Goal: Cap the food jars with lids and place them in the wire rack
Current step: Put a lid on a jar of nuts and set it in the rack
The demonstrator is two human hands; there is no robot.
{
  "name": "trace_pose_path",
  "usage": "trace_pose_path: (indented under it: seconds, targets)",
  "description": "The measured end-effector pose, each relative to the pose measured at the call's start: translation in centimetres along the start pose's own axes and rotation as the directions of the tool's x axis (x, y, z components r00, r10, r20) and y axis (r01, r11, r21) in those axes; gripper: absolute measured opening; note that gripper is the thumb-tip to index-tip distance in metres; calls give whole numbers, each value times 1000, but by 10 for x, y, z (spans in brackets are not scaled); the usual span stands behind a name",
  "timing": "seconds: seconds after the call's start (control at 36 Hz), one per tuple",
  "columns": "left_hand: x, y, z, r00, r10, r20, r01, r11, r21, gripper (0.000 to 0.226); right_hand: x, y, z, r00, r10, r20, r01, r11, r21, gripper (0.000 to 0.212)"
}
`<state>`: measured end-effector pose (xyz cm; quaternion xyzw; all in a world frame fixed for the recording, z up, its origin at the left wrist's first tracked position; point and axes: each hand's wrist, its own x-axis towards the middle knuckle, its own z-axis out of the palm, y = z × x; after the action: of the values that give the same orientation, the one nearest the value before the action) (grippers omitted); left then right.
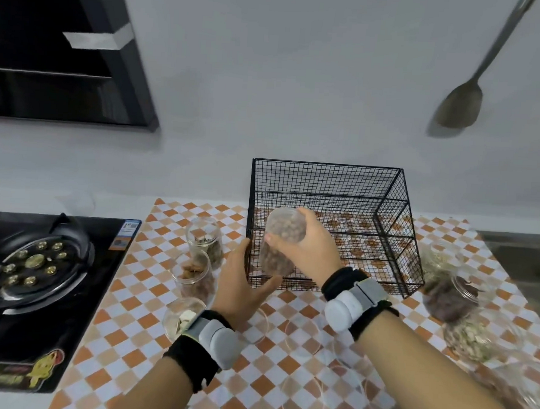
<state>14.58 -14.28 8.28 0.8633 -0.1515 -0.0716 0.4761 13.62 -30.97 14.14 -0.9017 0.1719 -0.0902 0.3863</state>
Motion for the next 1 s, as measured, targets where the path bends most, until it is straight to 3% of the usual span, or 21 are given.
trace_pose_path:
  seconds: [0.22, 0.5, 0.72, 1.0]
  targets:
    - [-5, -19, -8, 999, -33, -24, 34, 998, 60, 81, 17, 4, 18, 999, 24, 37, -23, 999, -32, 99]
    - [-13, -37, -7, 999, -37, 8, 36, 993, 114, 66, 28, 11, 46, 997, 53, 62, -54, 998, 13, 79]
    - [-21, -49, -5, 999, -36, 20, 33, 995, 95, 62, 32, 15, 67, 992, 73, 104, -70, 997, -29, 87]
    - [-25, -59, -8, 999, -39, 22, 37, 994, 103, 78, 33, 24, 80, 988, 82, 133, -75, 996, -55, 90]
